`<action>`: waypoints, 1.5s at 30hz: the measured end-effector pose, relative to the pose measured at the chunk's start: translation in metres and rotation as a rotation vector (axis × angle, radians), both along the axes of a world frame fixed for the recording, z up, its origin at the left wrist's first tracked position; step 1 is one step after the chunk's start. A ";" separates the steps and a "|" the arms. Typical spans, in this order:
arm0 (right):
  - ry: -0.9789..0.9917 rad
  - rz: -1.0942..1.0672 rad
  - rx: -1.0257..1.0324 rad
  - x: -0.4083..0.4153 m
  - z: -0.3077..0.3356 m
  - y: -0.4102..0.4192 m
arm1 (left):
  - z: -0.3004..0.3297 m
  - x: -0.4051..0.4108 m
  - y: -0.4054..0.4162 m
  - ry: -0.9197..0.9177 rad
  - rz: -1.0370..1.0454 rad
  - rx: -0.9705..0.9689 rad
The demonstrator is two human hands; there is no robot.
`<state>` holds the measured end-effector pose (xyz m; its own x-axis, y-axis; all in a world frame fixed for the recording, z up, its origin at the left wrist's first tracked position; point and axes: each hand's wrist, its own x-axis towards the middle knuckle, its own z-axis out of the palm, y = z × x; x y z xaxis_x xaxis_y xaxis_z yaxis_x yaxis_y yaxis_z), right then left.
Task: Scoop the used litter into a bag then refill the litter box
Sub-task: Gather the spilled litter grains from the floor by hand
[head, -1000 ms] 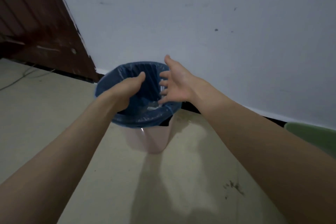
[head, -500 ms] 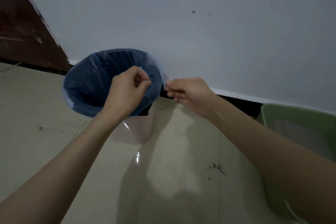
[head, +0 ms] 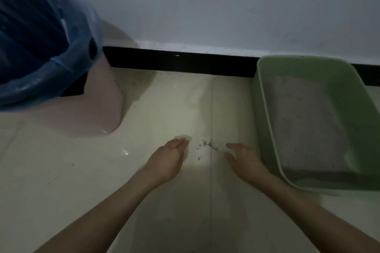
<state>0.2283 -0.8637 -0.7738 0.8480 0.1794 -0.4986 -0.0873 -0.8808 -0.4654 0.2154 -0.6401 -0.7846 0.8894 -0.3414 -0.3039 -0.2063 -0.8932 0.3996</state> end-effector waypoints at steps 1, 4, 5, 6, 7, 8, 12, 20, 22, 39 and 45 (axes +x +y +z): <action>-0.030 0.104 -0.068 -0.012 -0.011 -0.002 | -0.012 -0.004 -0.003 0.020 -0.073 0.077; -0.144 0.305 -0.290 -0.040 -0.054 -0.008 | -0.038 -0.013 -0.006 0.084 -0.171 0.247; -0.167 0.324 -0.303 -0.045 -0.064 -0.008 | -0.043 -0.013 -0.005 0.059 -0.177 0.266; -0.190 0.338 -0.296 -0.048 -0.071 -0.008 | -0.047 -0.012 -0.005 -0.008 -0.210 0.282; -0.209 0.342 -0.295 -0.048 -0.077 -0.006 | -0.050 -0.009 -0.005 -0.075 -0.238 0.308; -0.259 0.341 -0.301 -0.045 -0.080 -0.005 | -0.053 -0.006 -0.005 -0.136 -0.264 0.335; -0.352 0.333 -0.298 -0.022 -0.088 0.010 | -0.056 0.009 -0.018 -0.195 -0.333 0.349; -0.459 0.351 -0.284 0.000 -0.089 0.020 | -0.064 0.027 -0.028 -0.211 -0.332 0.246; -0.485 0.396 -0.263 -0.010 -0.090 0.015 | -0.064 0.023 -0.017 -0.192 -0.239 0.216; -0.480 0.493 -0.192 0.011 -0.092 0.017 | -0.061 0.038 -0.033 -0.014 -0.186 0.230; -0.594 -0.048 0.134 0.002 -0.081 0.004 | -0.068 0.047 -0.041 -0.209 0.154 -0.198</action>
<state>0.2307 -0.8594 -0.8544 0.9829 0.1622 0.0866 0.1829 -0.8128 -0.5531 0.2620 -0.6807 -0.8522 0.9715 -0.2318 -0.0503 -0.1703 -0.8294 0.5320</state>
